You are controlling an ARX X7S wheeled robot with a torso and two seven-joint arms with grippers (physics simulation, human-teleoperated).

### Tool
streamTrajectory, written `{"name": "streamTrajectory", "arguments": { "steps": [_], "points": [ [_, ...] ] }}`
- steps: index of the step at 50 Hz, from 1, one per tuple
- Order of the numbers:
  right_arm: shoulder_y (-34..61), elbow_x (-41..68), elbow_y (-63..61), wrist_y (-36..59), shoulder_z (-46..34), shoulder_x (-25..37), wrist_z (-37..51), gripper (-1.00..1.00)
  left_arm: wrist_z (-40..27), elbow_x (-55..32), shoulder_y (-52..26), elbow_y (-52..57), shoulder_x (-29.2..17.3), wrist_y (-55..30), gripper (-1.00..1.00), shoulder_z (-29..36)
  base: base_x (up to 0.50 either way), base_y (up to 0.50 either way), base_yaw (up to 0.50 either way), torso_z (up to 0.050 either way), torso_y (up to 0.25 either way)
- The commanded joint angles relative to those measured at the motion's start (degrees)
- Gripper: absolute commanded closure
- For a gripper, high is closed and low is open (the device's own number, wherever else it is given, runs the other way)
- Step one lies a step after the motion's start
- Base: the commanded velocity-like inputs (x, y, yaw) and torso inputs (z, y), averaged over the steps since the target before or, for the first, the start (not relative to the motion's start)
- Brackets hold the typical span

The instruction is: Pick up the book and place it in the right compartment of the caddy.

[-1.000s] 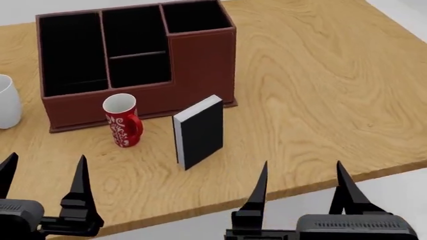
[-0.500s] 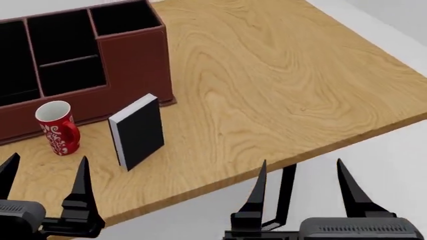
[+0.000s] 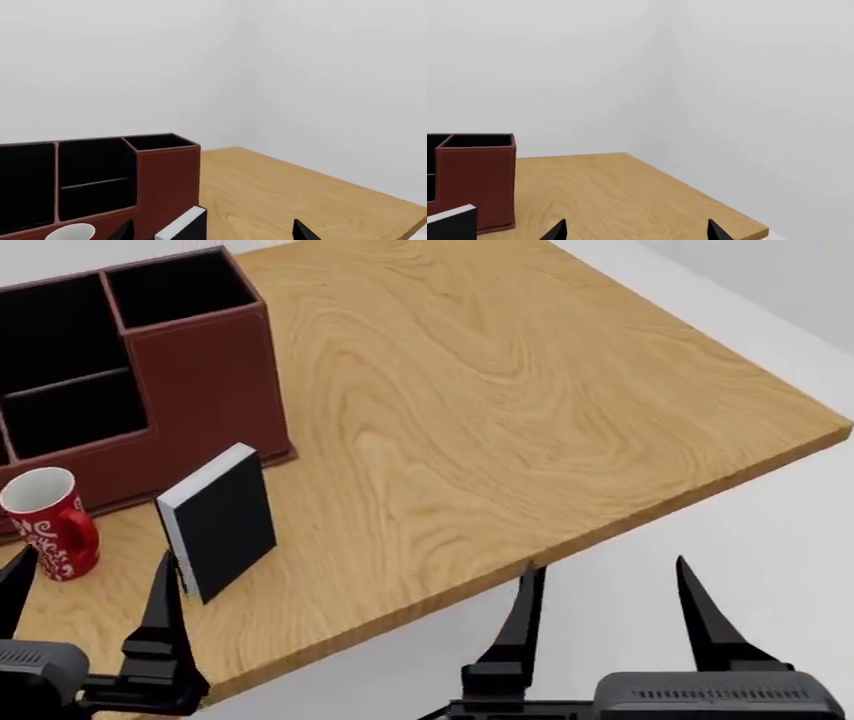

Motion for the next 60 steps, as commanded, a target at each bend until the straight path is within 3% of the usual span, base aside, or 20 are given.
{"name": "streamTrajectory", "arguments": {
  "steps": [1,19,47,60],
  "points": [
    [0.66,-0.66,-0.32,1.38,-1.61,0.84,0.6,-1.0,-0.84,-0.35,-0.25,0.0,-0.72,-0.06,-1.0,0.12,0.51,0.17,0.0,0.0,0.0],
    [0.27,-0.18,-0.11,-1.19,-3.24,2.17,-0.1,-1.0,-2.07,1.44,0.15,-0.14,-1.71,2.52,-1.0,1.82,0.52,0.09,0.0,0.0,0.0],
    [0.28,1.53,1.03,-3.54,-3.89,3.07,-0.56,-1.0,-1.92,-1.17,0.24,1.04,-2.85,1.25,-1.0,2.23,0.44,-0.24,0.0,0.0,0.001],
    [1.4,-0.87,0.4,0.06,-3.73,2.25,3.7,-1.0,-2.23,-2.03,0.31,2.23,-3.39,0.63,-1.0,2.27,0.32,-0.19,0.0,0.0,0.002]
  ]
}}
